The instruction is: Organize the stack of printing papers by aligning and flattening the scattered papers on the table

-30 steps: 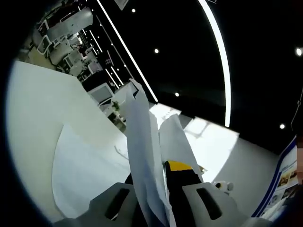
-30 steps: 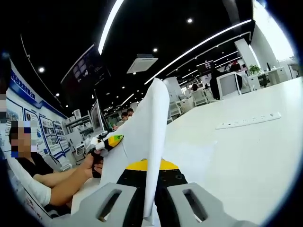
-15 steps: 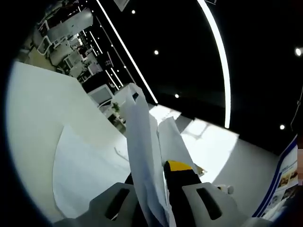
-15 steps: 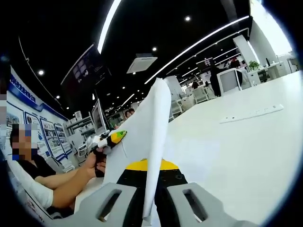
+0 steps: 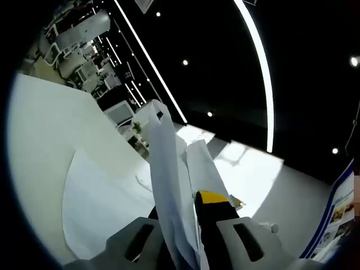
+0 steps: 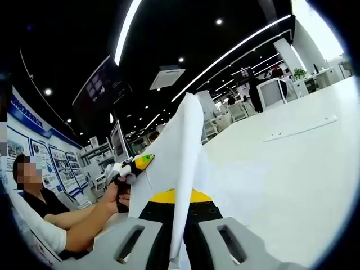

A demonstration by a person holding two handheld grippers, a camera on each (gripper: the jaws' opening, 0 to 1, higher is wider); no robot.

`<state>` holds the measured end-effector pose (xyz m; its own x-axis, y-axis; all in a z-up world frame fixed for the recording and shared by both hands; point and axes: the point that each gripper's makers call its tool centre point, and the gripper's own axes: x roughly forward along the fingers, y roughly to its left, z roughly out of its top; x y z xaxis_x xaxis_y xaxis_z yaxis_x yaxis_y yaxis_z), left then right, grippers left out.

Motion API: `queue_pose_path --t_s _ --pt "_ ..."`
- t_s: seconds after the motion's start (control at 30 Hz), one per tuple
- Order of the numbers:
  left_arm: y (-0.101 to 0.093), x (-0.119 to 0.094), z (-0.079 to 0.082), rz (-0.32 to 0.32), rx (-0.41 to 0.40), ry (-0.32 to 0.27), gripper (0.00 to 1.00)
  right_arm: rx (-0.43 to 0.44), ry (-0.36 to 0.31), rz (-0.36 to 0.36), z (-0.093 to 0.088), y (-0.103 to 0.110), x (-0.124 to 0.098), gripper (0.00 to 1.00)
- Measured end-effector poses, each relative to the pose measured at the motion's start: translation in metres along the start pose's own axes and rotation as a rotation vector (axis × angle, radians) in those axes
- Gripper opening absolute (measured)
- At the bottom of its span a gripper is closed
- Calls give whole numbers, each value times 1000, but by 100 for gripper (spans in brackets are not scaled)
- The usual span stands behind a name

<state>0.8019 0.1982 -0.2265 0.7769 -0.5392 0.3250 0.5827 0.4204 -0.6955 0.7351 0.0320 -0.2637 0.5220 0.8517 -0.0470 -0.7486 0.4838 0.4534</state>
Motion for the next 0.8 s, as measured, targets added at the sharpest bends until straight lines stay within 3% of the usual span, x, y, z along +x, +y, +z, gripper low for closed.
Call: queue_pose_path --t_s 0.8 --pt "-2 -1 -1 0 4 -2 9 16 -3 17 -12 14 8 0"
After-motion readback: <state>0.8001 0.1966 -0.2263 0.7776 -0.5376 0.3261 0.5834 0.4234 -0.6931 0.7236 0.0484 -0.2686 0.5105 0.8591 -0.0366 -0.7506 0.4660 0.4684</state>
